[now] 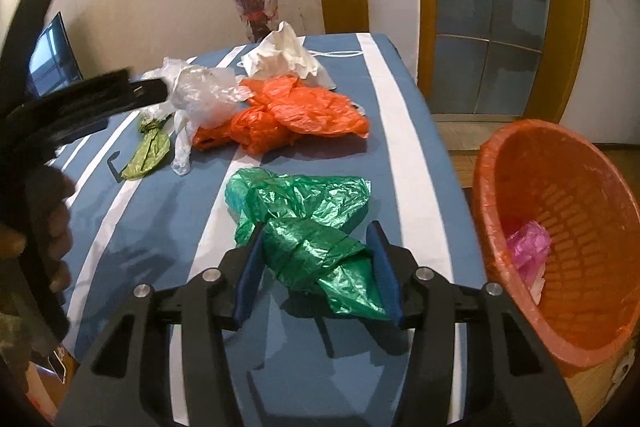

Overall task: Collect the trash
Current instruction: 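Grasp the green bag with the right tool while the left tool grasps the clear bag, then carry the green and clear bags to the orange wastebasket and open both tools, then move both tools back over the table toward the orange and bubble-wrap bags, then grasp the orange bags with the right tool while the left tool grasps the bubble-wrap bag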

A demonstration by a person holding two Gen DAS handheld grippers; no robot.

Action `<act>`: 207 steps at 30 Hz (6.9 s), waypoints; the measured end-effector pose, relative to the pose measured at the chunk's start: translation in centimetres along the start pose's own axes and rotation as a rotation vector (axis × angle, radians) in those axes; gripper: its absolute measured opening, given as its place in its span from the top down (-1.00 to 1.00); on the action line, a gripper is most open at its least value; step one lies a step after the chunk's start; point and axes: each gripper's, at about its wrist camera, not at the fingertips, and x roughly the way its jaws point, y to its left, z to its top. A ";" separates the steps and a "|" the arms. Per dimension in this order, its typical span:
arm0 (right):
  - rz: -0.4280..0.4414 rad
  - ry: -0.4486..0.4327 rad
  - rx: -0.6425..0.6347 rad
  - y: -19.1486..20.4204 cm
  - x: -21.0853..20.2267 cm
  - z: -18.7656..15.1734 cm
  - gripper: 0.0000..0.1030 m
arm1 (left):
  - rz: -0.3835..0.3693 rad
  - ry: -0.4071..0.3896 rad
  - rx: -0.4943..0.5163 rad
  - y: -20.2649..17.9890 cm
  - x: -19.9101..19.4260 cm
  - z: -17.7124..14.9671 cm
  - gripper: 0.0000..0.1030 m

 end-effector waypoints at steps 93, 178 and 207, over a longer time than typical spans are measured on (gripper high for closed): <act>-0.404 -0.339 0.506 -22.7 -10.2 -2.5 0.03 | -0.522 0.126 0.342 -26.5 -0.3 -5.8 0.19; -0.061 0.052 -0.076 6.5 8.8 7.4 0.59 | 0.094 -0.031 -0.104 13.6 -0.1 -0.6 -0.78; 0.073 -0.072 -0.074 5.3 2.7 6.4 0.68 | 0.085 0.114 -0.004 9.0 8.5 4.5 -0.63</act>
